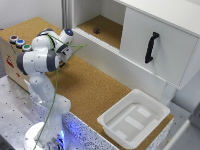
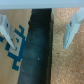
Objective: Grasp the handle of the drawer and open it
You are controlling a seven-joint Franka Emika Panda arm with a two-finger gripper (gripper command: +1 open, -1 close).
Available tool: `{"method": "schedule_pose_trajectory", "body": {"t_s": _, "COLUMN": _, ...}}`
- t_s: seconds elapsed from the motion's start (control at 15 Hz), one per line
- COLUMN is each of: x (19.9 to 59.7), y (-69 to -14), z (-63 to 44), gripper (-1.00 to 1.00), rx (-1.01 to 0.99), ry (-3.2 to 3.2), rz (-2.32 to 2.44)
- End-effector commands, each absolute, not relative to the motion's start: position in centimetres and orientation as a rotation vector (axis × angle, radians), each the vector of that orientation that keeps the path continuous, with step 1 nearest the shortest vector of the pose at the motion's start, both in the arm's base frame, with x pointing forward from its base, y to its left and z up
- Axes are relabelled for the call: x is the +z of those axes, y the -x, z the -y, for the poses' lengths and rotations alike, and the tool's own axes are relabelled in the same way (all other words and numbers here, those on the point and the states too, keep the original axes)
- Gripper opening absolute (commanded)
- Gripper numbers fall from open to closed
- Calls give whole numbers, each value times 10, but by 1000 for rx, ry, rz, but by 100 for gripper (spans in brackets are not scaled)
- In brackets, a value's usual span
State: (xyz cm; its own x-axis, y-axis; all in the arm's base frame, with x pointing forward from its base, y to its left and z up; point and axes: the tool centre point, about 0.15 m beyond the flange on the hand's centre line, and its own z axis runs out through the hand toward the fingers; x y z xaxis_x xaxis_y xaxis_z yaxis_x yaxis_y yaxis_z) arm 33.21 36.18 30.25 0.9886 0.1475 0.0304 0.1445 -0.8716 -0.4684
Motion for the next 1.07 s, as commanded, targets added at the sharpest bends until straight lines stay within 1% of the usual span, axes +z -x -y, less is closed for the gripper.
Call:
{"method": "schedule_pose_trajectory", "body": {"t_s": 0.0, "x": 295, "y": -335, "z": -371, "gripper": -100, "rx": -68, "ry": 2663, "rz": 278}}
{"method": "schedule_pose_trajectory", "body": {"t_s": 0.27, "x": 295, "y": -336, "z": -368, "gripper": -100, "rx": -109, "ry": 2708, "rz": 261}}
{"method": "schedule_pose_trajectory", "body": {"t_s": 1.0, "x": 292, "y": -341, "z": -343, "gripper": -100, "rx": -144, "ry": 2757, "rz": 218}}
